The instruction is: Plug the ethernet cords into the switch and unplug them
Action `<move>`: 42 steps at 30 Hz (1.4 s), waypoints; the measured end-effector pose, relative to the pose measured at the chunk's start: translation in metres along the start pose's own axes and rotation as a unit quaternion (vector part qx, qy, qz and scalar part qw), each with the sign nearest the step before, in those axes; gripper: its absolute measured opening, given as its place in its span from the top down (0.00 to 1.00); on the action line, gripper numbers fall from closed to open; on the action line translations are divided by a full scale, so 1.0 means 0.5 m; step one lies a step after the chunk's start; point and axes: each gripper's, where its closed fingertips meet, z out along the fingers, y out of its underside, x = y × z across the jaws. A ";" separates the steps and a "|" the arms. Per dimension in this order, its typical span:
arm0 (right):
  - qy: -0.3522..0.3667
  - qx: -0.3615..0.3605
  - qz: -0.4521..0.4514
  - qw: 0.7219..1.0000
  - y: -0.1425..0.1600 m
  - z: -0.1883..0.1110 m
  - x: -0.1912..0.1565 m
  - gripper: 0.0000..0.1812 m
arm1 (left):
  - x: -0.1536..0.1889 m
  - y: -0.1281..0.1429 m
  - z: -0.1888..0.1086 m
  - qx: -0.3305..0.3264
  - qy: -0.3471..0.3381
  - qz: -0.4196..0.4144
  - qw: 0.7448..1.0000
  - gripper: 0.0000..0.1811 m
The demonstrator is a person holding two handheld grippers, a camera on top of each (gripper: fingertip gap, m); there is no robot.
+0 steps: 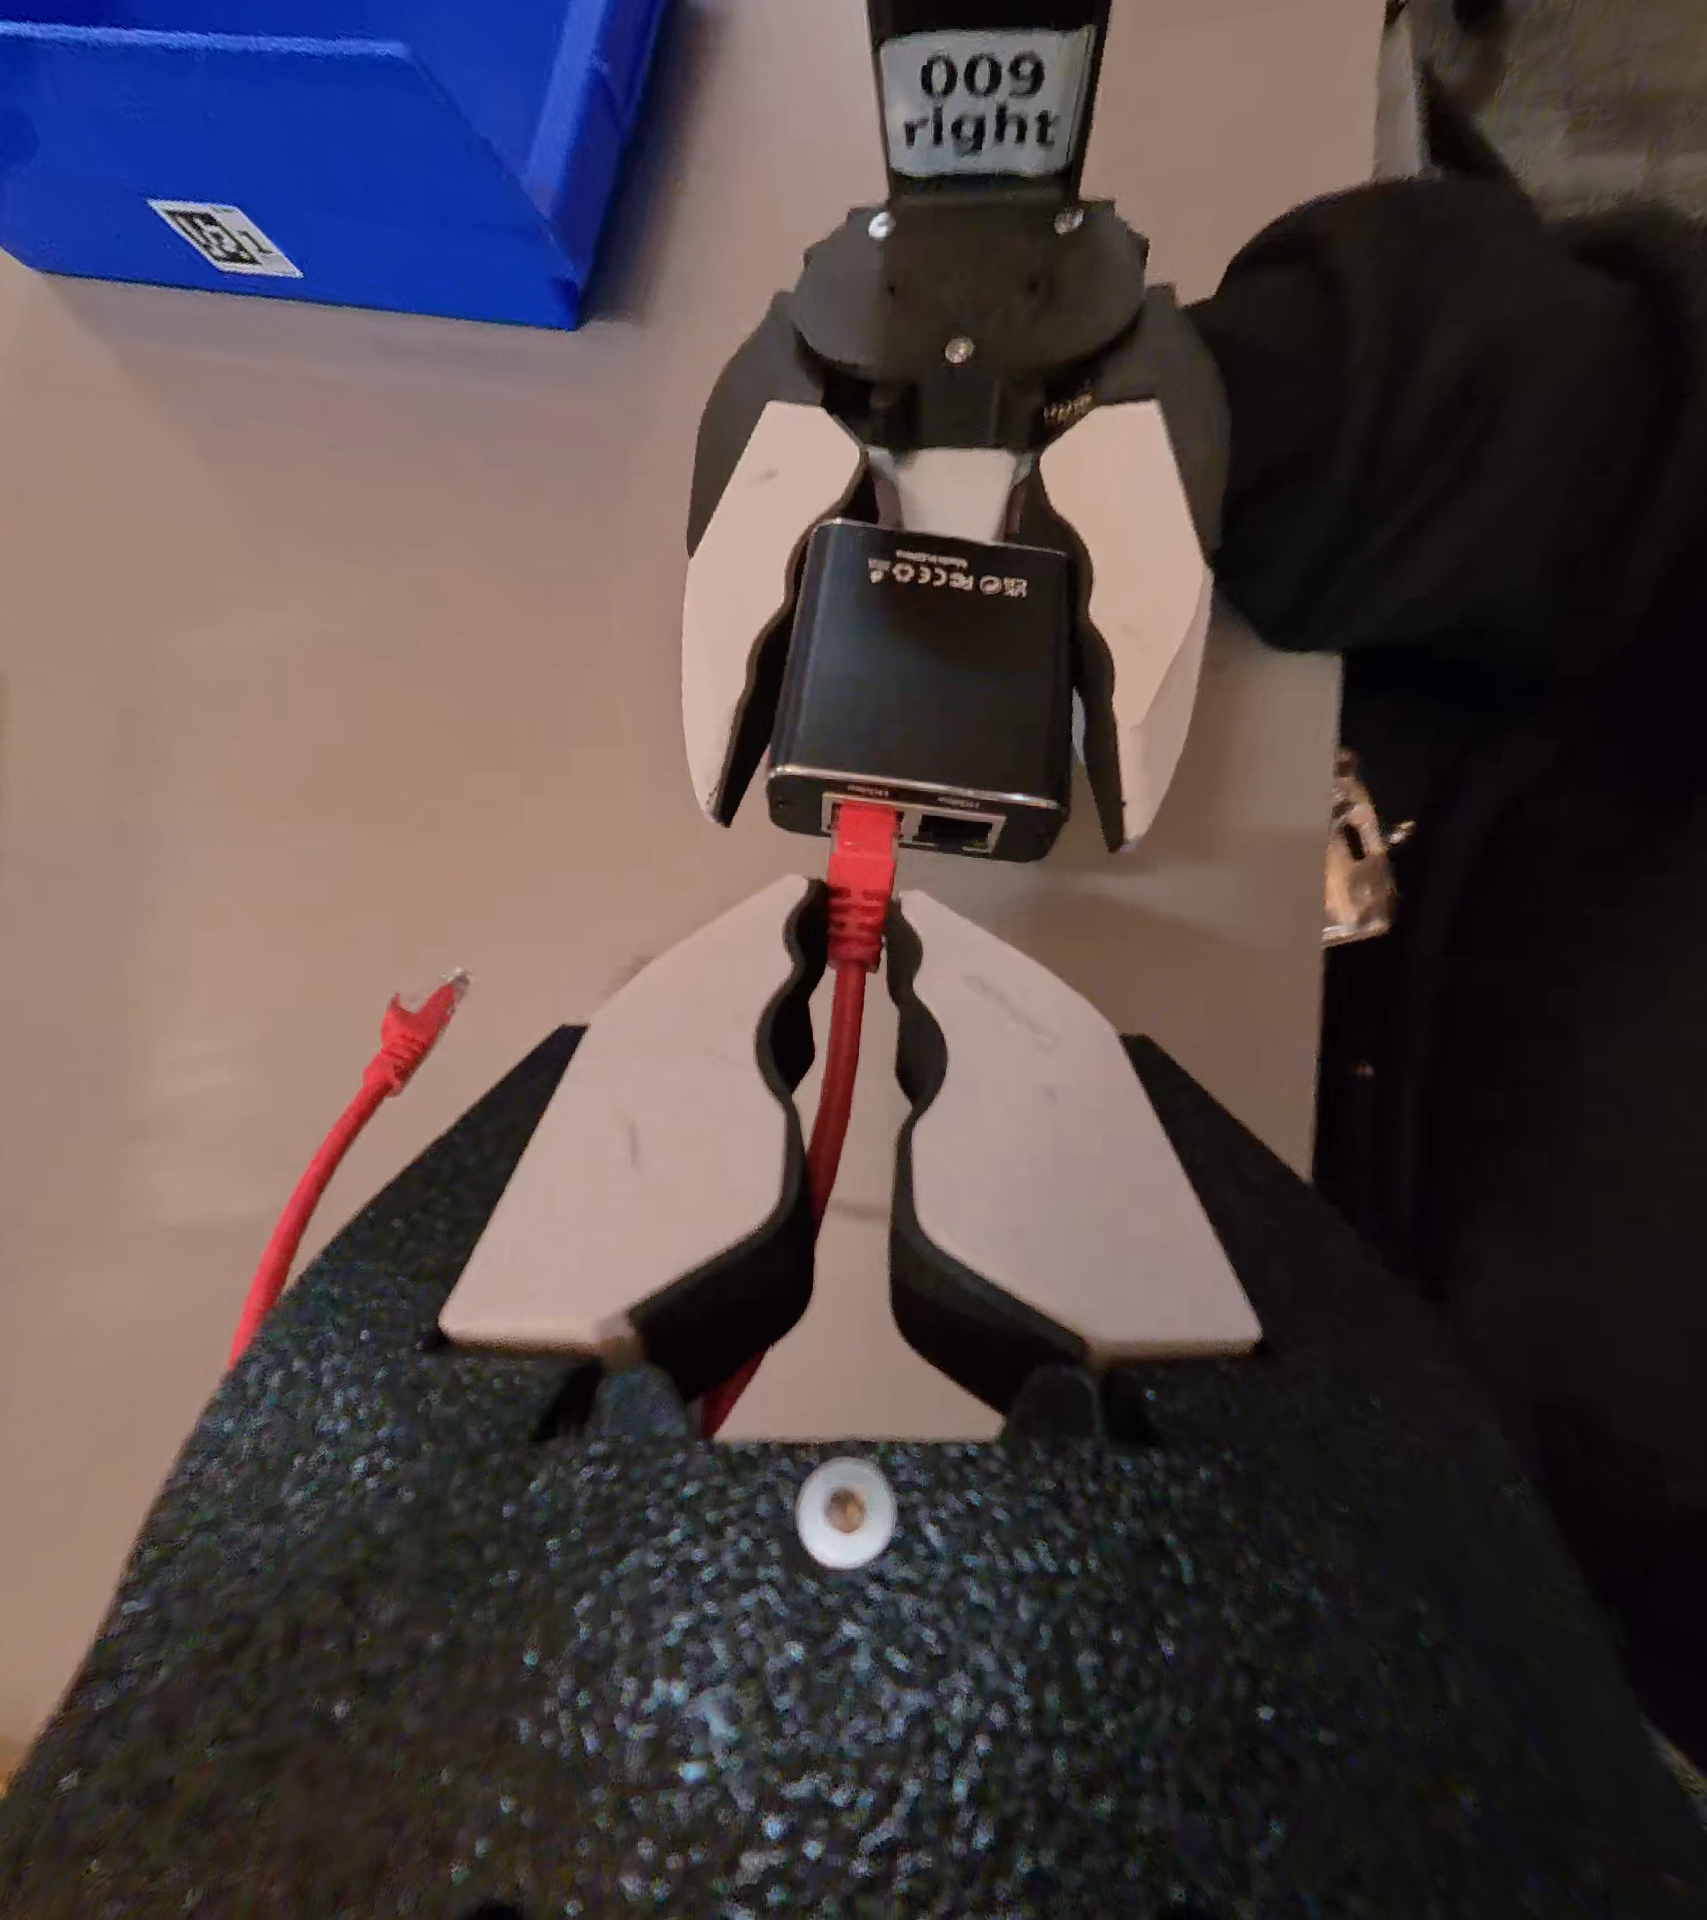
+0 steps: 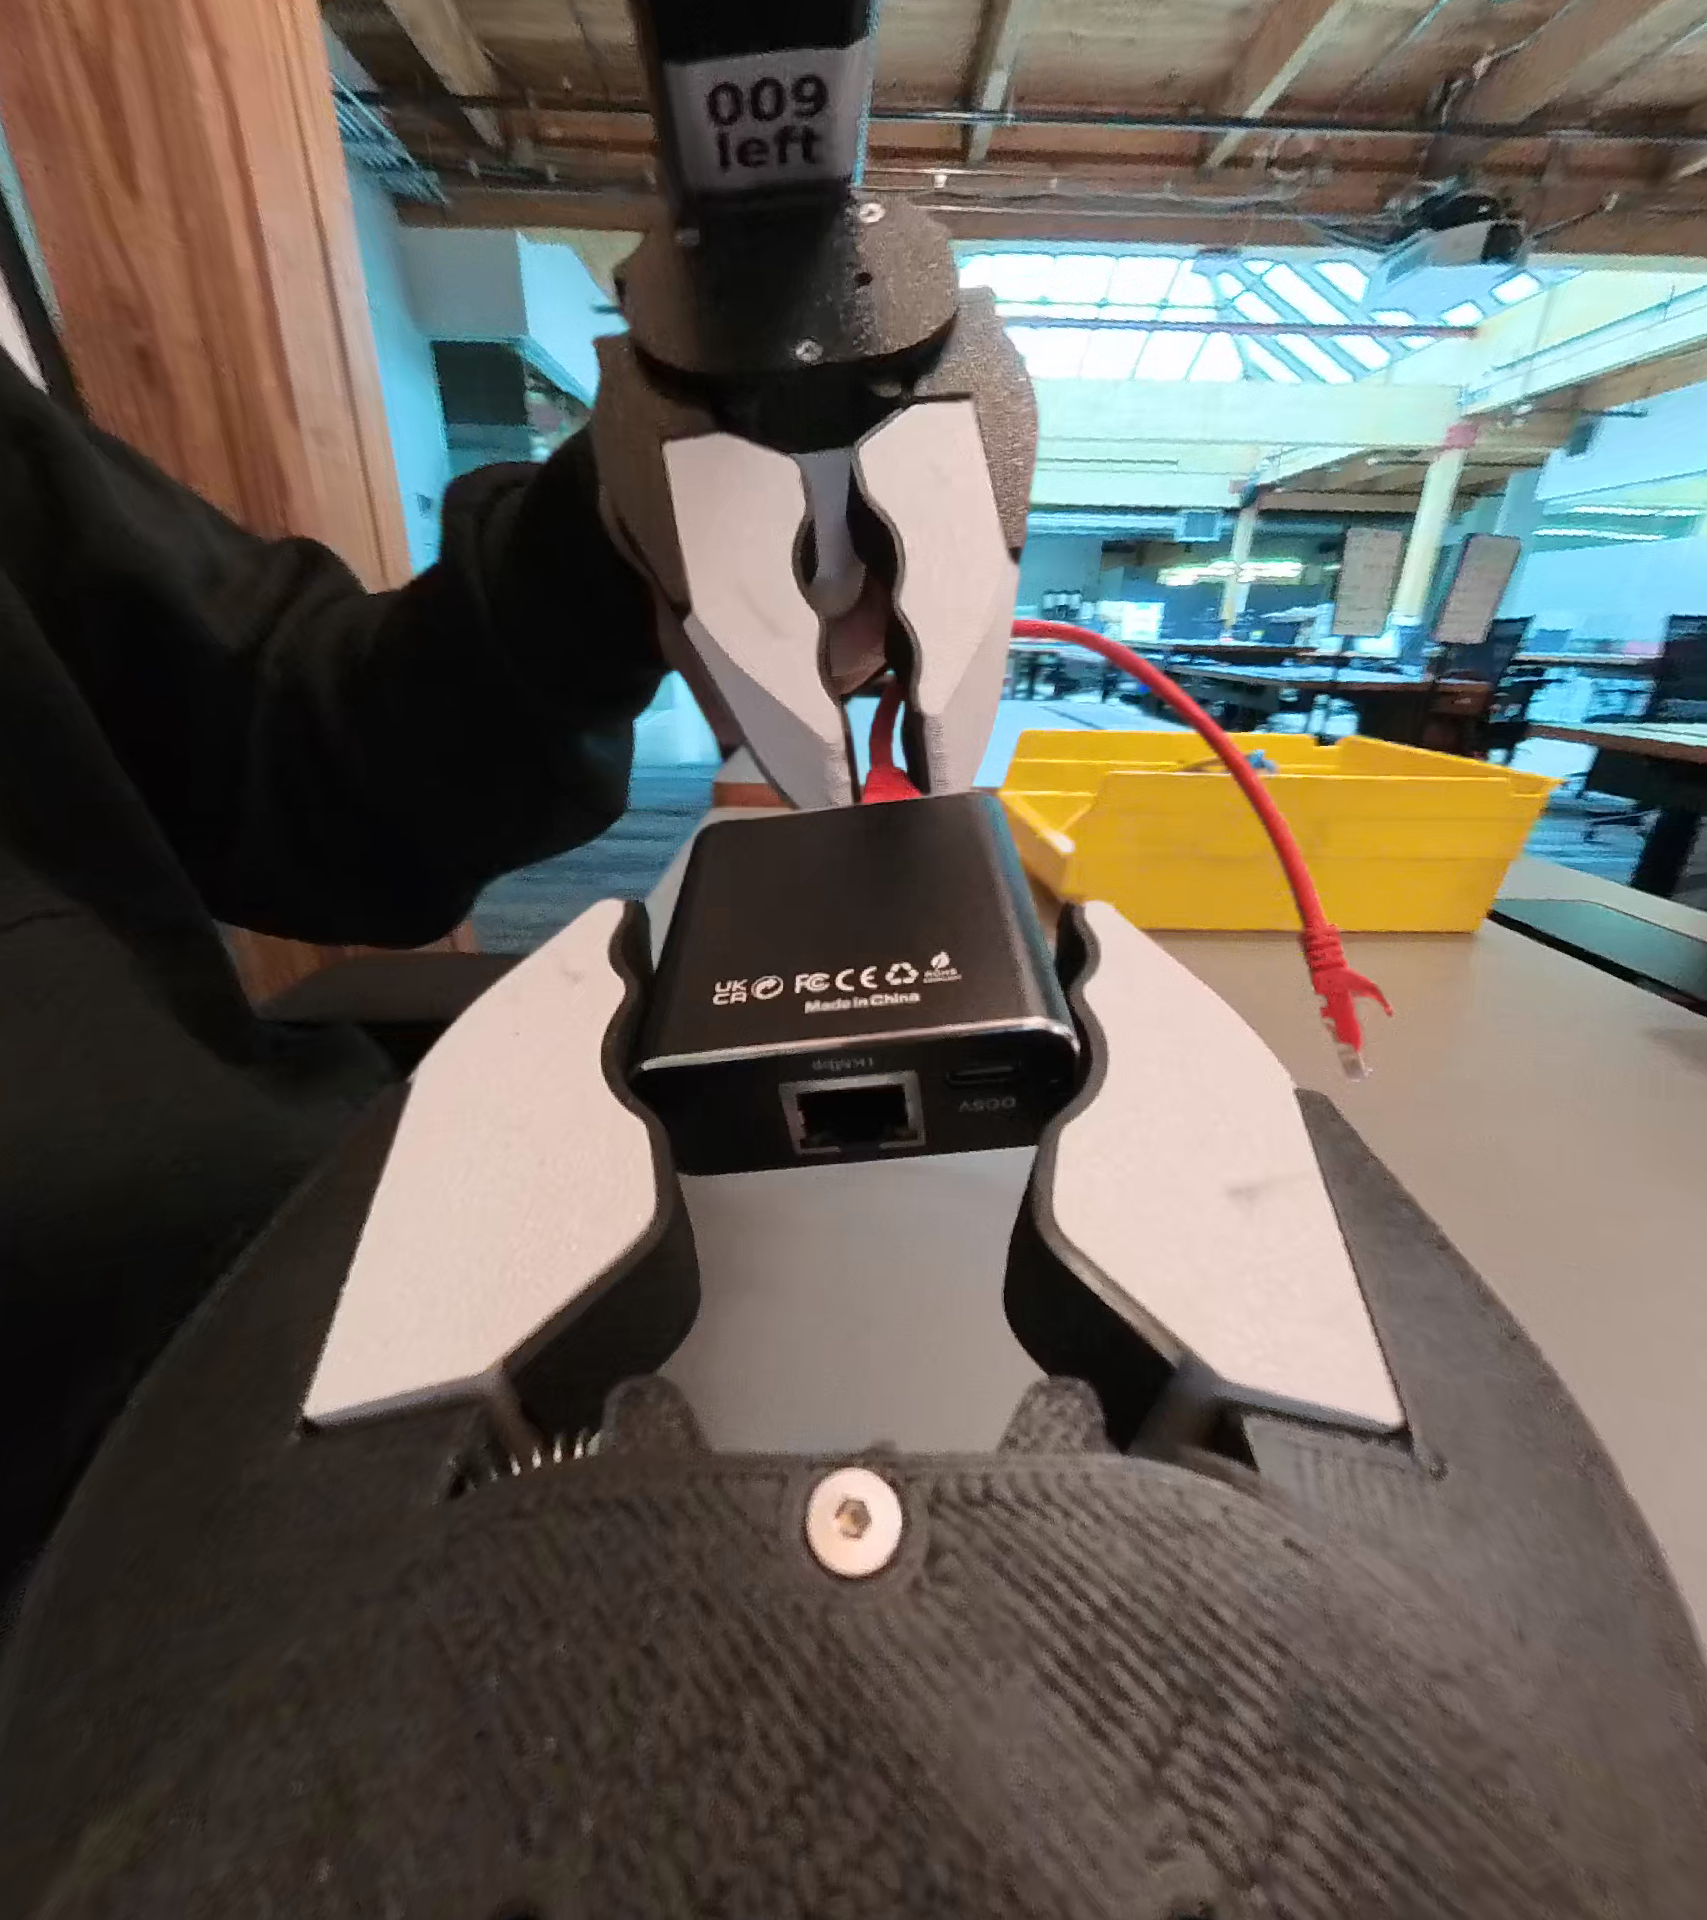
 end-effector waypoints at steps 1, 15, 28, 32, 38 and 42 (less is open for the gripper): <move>0.013 0.006 -0.005 1.000 -0.005 -0.003 0.008 0.59 | -0.008 0.001 0.003 0.003 -0.013 0.016 1.000 0.95; 0.096 0.025 -0.018 0.995 -0.019 -0.040 0.058 0.59 | -0.346 0.213 -0.311 0.056 -0.357 0.038 0.932 0.77; 0.058 0.013 -0.013 0.998 -0.006 -0.032 0.039 0.59 | -0.573 0.633 -0.317 -0.368 -0.252 0.194 0.874 0.73; 0.054 0.012 -0.011 0.998 -0.005 -0.032 0.038 0.59 | -0.601 0.650 -0.285 -0.374 -0.248 0.200 0.871 0.81; 0.058 0.017 -0.011 0.998 -0.008 -0.036 0.040 0.59 | -0.606 0.647 -0.302 -0.351 -0.268 0.132 0.887 0.94; 0.056 0.021 -0.012 0.998 -0.011 -0.036 0.038 0.59 | -0.597 0.633 -0.407 -0.381 -0.300 0.120 0.866 0.97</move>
